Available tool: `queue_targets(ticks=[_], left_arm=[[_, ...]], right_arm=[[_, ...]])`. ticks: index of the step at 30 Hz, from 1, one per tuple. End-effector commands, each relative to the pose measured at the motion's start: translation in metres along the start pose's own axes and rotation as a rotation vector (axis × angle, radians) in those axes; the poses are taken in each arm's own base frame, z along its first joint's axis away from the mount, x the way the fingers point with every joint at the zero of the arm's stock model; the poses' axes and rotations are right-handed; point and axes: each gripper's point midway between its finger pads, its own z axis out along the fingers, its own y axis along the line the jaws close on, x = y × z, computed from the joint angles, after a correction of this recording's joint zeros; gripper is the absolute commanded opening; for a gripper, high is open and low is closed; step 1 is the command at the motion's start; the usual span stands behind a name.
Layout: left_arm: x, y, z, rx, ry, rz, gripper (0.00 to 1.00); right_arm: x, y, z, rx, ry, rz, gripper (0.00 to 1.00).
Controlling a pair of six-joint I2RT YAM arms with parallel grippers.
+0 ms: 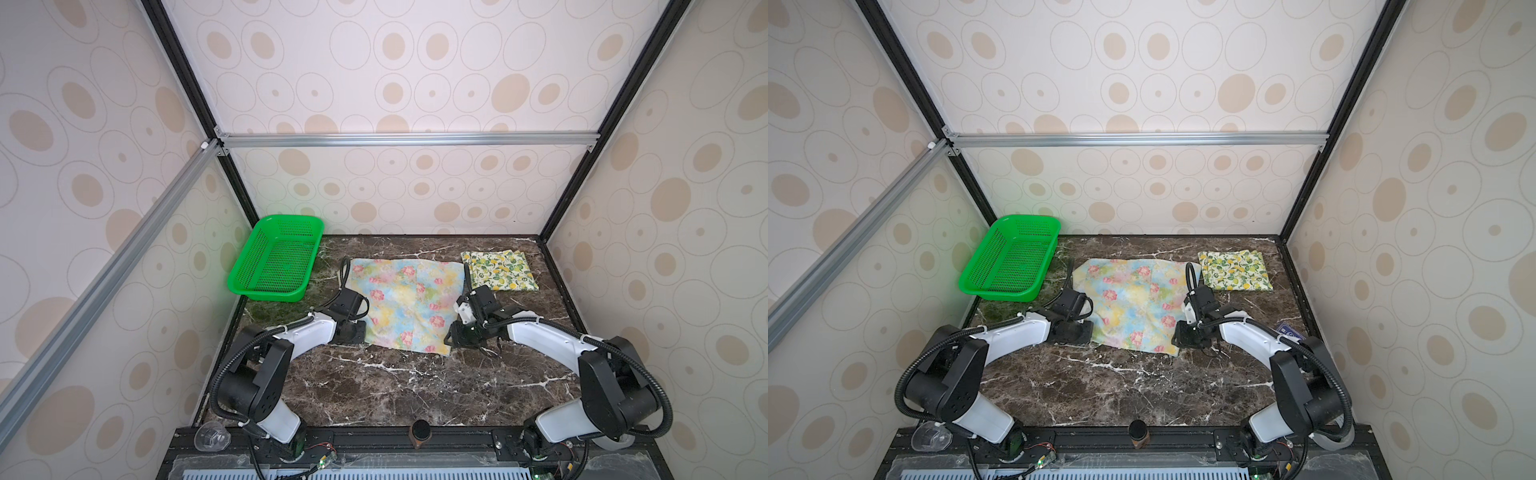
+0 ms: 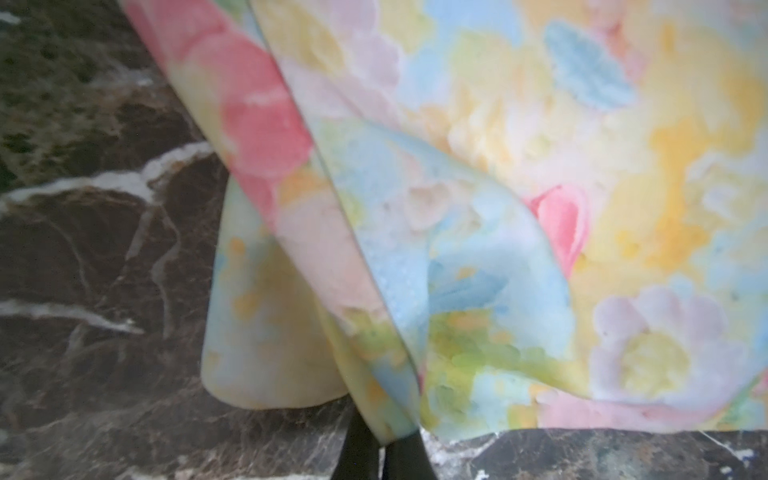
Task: Fold and stack the skirts
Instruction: 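Grasp the floral skirt's near corners with both grippers and spread it flat, then lift the near edge with both grippers and fold it toward the far edge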
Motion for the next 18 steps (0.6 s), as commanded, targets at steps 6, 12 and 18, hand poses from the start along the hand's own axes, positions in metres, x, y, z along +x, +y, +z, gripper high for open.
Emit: queue_targets(ticks=[6,12,18], left_arm=[[-0.036,-0.018,-0.041,0.059,-0.086,-0.005,0.05],[-0.048,-0.031,-0.057,0.124,-0.117,-0.022,0.0],[-0.057,-0.04,-0.07,0.175,-0.147,-0.038,0.0]], right_arm=[[0.016,-0.006,0.004,-0.012,0.021,0.033,0.48],[0.023,-0.007,0.014,-0.054,0.021,0.077,0.47],[0.028,-0.009,0.024,-0.081,0.015,0.113,0.43]])
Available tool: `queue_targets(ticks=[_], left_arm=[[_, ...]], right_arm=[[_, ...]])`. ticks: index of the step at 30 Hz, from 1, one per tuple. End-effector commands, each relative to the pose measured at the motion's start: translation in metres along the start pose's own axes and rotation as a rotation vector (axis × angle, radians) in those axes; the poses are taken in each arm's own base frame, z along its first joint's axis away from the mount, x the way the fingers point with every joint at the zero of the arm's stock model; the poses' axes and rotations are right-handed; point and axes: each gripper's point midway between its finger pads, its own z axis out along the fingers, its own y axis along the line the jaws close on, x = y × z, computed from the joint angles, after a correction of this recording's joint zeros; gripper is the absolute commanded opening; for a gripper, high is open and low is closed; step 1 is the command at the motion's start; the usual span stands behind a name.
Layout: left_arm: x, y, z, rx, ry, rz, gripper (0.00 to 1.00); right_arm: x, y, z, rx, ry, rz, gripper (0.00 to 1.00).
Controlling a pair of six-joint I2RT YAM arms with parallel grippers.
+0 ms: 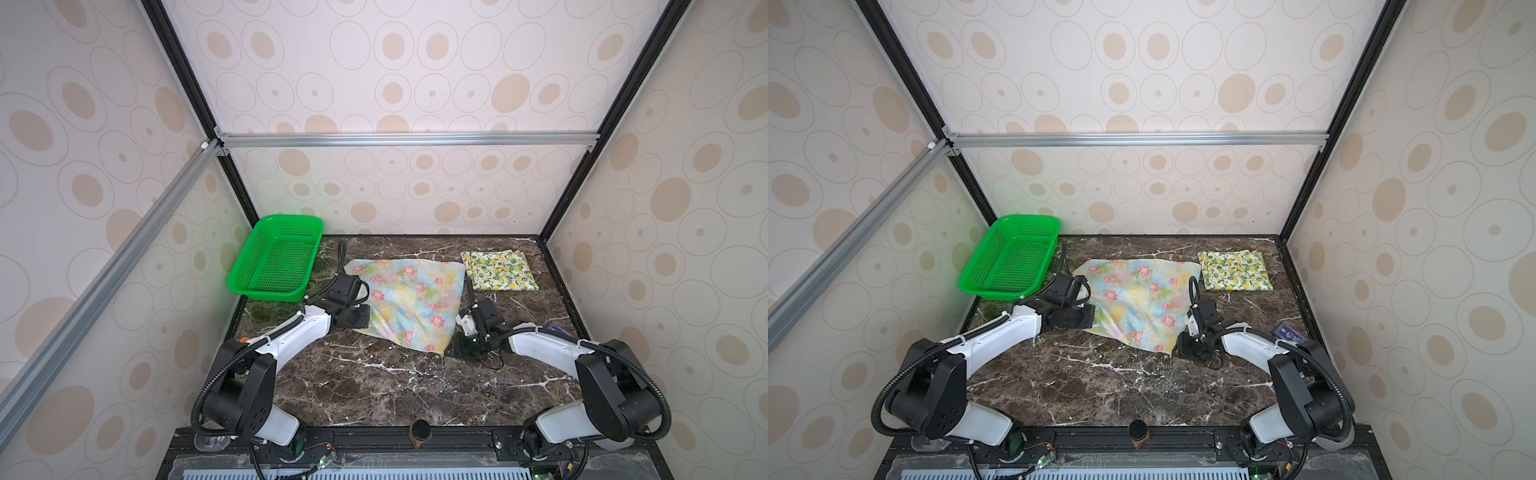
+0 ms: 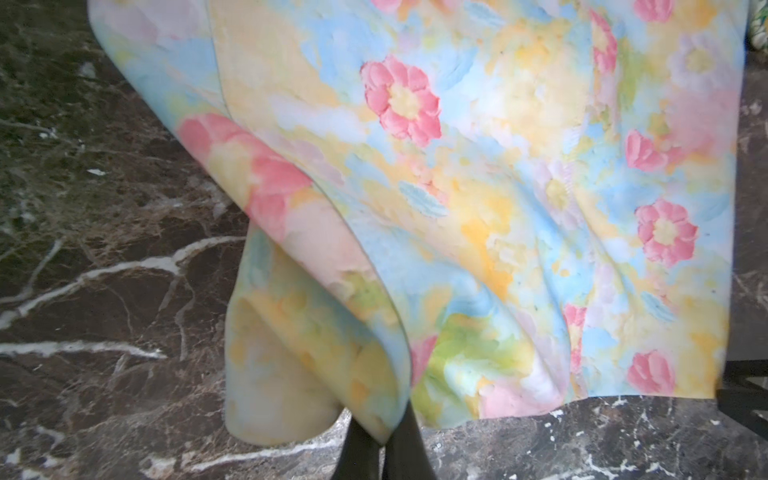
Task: Fold and stack the skirts
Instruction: 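Lift the near edge with both grippers and fold it toward the far edge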
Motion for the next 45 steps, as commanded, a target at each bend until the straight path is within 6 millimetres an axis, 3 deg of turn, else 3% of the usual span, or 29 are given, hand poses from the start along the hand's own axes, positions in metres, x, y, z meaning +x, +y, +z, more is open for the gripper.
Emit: queue_targets(ticks=[1,9,13,16,21,25,28,31,34,40,45], left_arm=[[-0.017,-0.017,-0.018,0.06,-0.04,-0.017,0.0],[-0.03,-0.027,-0.03,0.112,-0.093,-0.06,0.0],[-0.044,-0.032,-0.043,0.142,-0.154,-0.099,0.0],[-0.061,-0.03,-0.056,0.156,-0.215,-0.142,0.0],[-0.105,-0.021,-0.09,0.205,-0.356,-0.242,0.0],[-0.152,-0.009,-0.127,0.269,-0.497,-0.313,0.0],[-0.185,-0.001,-0.155,0.299,-0.581,-0.323,0.0],[-0.206,0.002,-0.177,0.304,-0.638,-0.307,0.0],[-0.21,0.003,-0.189,0.309,-0.654,-0.289,0.0],[-0.21,0.014,-0.204,0.286,-0.693,-0.294,0.0],[-0.233,0.023,-0.206,0.28,-0.728,-0.3,0.0]], right_arm=[[-0.002,0.002,0.005,-0.036,-0.019,0.029,0.44],[-0.008,0.001,0.016,-0.055,-0.041,0.069,0.41],[-0.011,0.009,0.015,-0.098,-0.048,0.079,0.14],[-0.02,0.02,0.004,-0.13,-0.065,0.069,0.0],[-0.059,0.033,-0.046,-0.178,-0.148,0.064,0.0],[-0.11,0.045,-0.108,-0.183,-0.287,0.025,0.0],[-0.143,0.065,-0.161,-0.188,-0.383,-0.037,0.0],[-0.159,0.088,-0.204,-0.196,-0.462,-0.106,0.0],[-0.159,0.097,-0.227,-0.198,-0.506,-0.133,0.0],[-0.157,0.106,-0.246,-0.219,-0.54,-0.158,0.0],[-0.19,0.103,-0.256,-0.227,-0.578,-0.15,0.0]])
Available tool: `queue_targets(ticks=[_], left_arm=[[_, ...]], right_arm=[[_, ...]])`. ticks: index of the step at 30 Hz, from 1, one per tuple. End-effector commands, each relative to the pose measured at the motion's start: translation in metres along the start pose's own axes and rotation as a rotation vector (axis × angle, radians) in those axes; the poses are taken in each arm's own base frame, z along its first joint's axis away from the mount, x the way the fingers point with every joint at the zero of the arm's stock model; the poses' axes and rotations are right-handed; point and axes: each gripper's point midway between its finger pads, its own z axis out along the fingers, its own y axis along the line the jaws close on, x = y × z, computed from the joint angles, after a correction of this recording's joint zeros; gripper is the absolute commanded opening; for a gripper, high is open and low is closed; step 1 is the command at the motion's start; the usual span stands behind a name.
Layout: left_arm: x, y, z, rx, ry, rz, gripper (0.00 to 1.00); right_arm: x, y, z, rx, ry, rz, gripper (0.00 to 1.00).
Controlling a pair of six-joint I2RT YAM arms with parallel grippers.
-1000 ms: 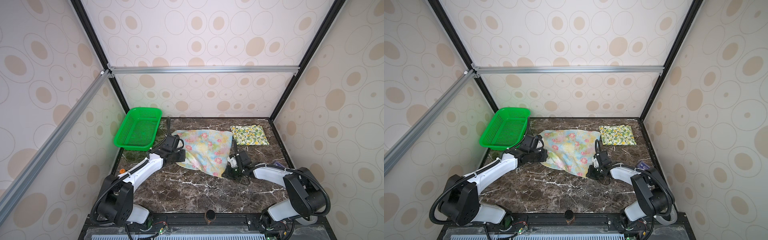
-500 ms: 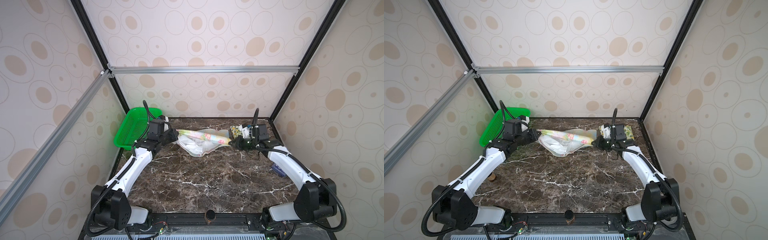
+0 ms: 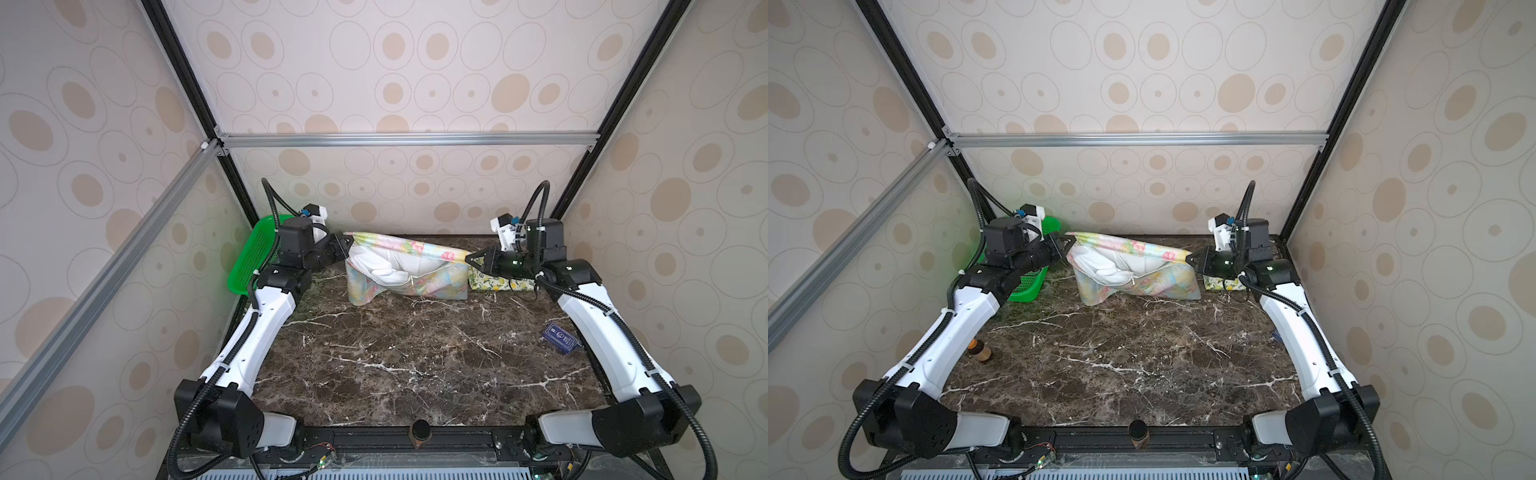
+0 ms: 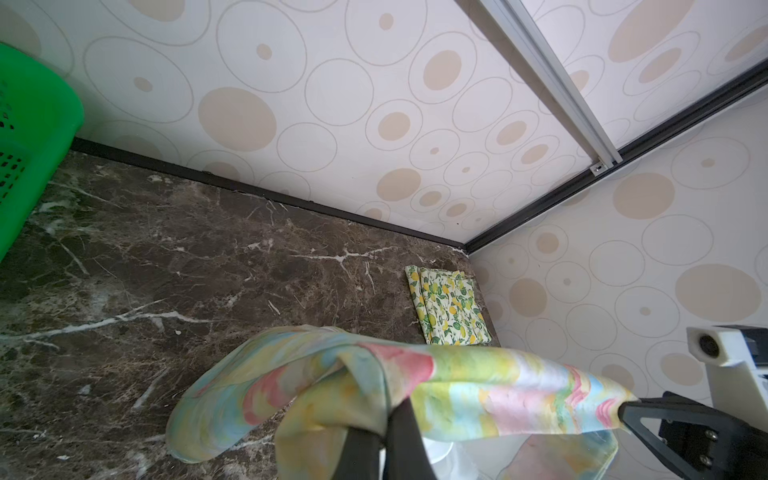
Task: Fold and stack the skirts
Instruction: 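Lift the near edge with both grippers and fold it toward the far edge, then lower the skirt back flat and draw both grippers toward the robot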
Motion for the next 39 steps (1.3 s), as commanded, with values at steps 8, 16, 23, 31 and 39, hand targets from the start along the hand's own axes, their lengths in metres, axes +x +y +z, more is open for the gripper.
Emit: queue_targets(ticks=[8,16,23,31,39], left_arm=[[-0.11,0.008,0.033,-0.055,-0.215,0.091,0.0],[-0.124,-0.017,0.015,0.008,-0.27,0.146,0.0],[-0.017,0.034,0.011,-0.054,-0.119,0.043,0.0],[0.15,0.128,-0.01,-0.259,0.151,-0.115,0.4],[0.195,0.135,-0.029,-0.298,0.262,-0.169,0.45]], right_arm=[[-0.1,-0.046,0.021,0.044,-0.11,0.023,0.0],[-0.112,-0.022,0.003,0.0,-0.17,-0.044,0.0],[0.0,-0.068,0.027,0.044,-0.051,0.056,0.0],[0.156,-0.137,0.047,0.129,0.134,0.259,0.37],[0.184,-0.136,0.029,0.189,0.174,0.237,0.62]])
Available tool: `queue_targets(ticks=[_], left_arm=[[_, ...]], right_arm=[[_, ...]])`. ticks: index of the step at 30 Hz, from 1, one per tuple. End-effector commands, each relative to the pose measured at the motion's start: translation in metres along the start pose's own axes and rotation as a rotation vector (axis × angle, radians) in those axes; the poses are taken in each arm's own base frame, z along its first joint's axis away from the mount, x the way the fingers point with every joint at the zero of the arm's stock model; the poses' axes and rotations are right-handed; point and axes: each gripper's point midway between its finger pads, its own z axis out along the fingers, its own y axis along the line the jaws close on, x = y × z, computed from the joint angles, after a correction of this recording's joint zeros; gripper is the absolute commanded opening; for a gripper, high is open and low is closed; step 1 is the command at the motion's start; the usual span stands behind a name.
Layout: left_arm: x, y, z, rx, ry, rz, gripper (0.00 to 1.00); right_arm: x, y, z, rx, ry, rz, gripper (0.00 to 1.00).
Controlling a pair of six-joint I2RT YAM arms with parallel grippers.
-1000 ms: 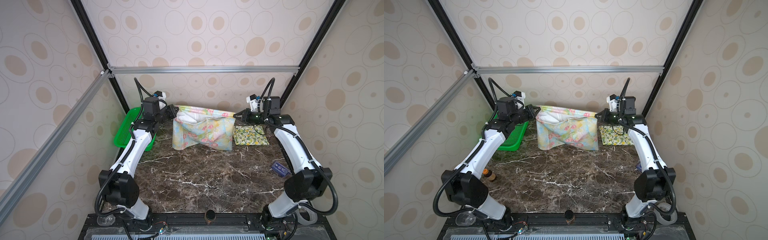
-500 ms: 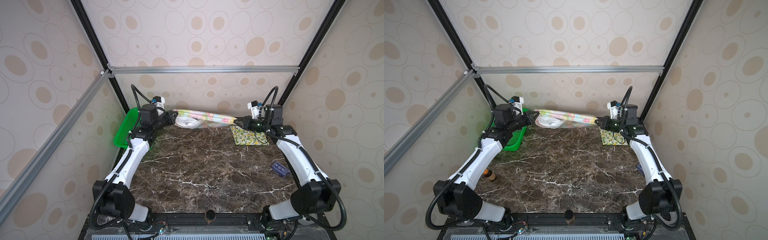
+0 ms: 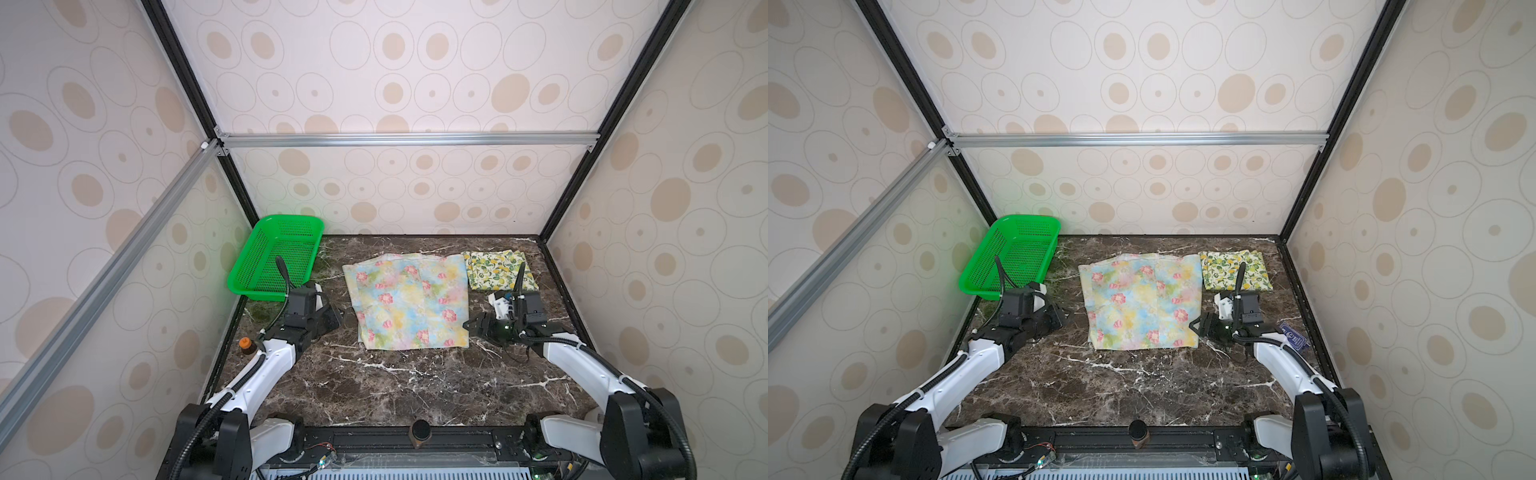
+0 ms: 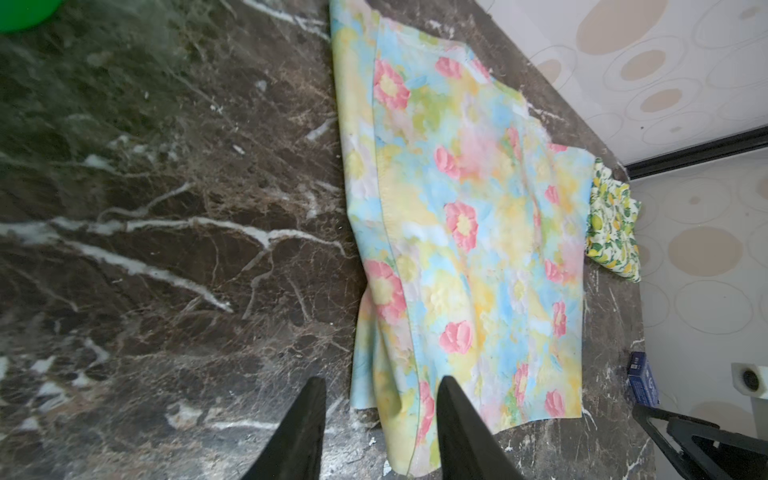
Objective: Fold and stack the skirts
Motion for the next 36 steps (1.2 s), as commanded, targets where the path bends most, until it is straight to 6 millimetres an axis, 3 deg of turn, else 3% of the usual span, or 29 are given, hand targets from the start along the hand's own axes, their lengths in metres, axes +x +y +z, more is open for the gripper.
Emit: queue_targets(ticks=[1,3,6,10,13,19,29,36], left_arm=[[0.012,-0.004,0.002,-0.01,0.043,-0.009,0.46],[0.027,-0.006,0.01,-0.026,0.096,0.008,0.5],[0.056,-0.001,0.025,-0.08,0.216,0.042,0.48],[0.082,0.012,0.034,-0.178,0.321,0.111,0.33],[0.092,0.01,0.039,-0.183,0.35,0.136,0.19],[0.103,-0.001,0.048,-0.166,0.37,0.165,0.19],[0.101,-0.026,0.037,-0.107,0.347,0.183,0.3],[0.106,-0.039,0.032,-0.098,0.336,0.182,0.31]], right_arm=[[0.001,-0.002,-0.005,0.04,-0.002,-0.024,0.62],[0.004,-0.008,-0.005,0.069,0.015,-0.021,0.62],[0.008,-0.013,-0.001,0.081,0.037,0.0,0.59],[0.01,-0.009,0.007,0.039,0.055,0.037,0.56],[0.008,-0.009,0.008,0.038,0.048,0.035,0.55],[0.006,-0.009,0.01,0.042,0.059,0.03,0.54],[0.005,-0.007,0.009,0.035,0.059,0.027,0.53],[0.007,-0.009,0.009,0.04,0.061,0.021,0.53]])
